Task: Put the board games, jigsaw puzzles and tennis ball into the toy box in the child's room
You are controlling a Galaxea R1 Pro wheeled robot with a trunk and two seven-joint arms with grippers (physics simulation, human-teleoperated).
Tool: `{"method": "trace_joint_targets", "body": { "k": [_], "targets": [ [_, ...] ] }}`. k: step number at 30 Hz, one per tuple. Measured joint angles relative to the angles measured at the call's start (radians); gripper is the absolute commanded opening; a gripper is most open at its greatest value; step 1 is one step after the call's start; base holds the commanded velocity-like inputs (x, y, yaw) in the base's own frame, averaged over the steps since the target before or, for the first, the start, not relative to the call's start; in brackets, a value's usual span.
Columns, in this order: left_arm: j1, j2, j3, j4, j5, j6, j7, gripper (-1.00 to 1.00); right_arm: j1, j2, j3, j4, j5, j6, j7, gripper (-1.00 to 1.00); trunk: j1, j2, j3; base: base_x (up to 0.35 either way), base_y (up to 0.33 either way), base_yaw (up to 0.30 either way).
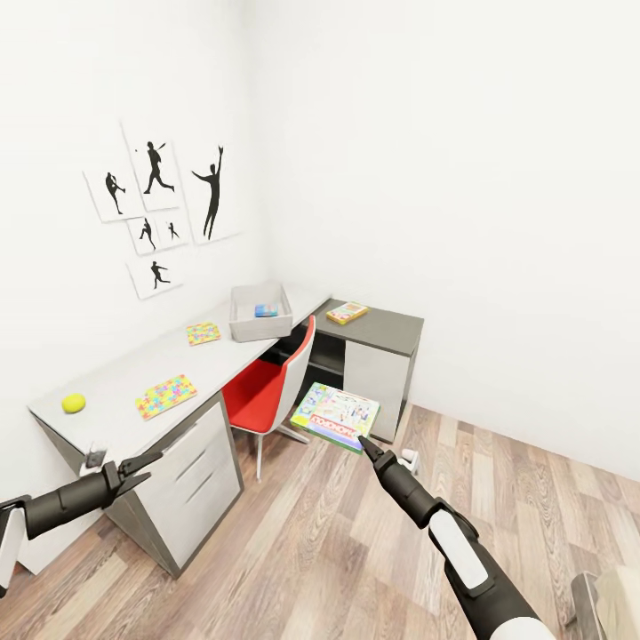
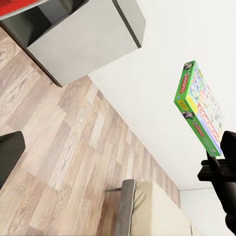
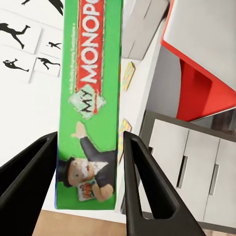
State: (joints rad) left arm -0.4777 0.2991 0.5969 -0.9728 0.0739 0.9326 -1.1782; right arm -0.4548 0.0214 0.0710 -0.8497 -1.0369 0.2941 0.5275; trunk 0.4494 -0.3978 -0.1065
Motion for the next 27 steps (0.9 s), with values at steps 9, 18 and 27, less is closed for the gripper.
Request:
{"method": "trace_joint_targets", "body": {
  "k": [9, 18, 27],
  "targets": [
    [0.0, 0.009, 0.001, -0.001, 0.0, 0.001, -0.001, 1.0, 0.0, 0.0, 0.0, 0.0, 0.0, 0.0, 0.0, -1.0, 0.0, 0.0, 0.0, 0.0, 0.0, 0.0],
    [0.0, 0.063, 0.008, -0.002, 0.003, 0.002, -0.001, 1.0, 0.0, 0.0, 0.0, 0.0, 0.0, 0.0, 0.0, -1.0, 0.0, 0.0, 0.0, 0.0, 0.0, 0.0],
    [0.0, 0.139, 0.011, -0.003, 0.003, 0.015, -0.056, 1.0, 0.0, 0.001, 0.0, 0.0, 0.0, 0.0, 0.0, -1.0, 0.0, 0.0, 0.0, 0.0, 0.0, 0.0]
  ]
}}
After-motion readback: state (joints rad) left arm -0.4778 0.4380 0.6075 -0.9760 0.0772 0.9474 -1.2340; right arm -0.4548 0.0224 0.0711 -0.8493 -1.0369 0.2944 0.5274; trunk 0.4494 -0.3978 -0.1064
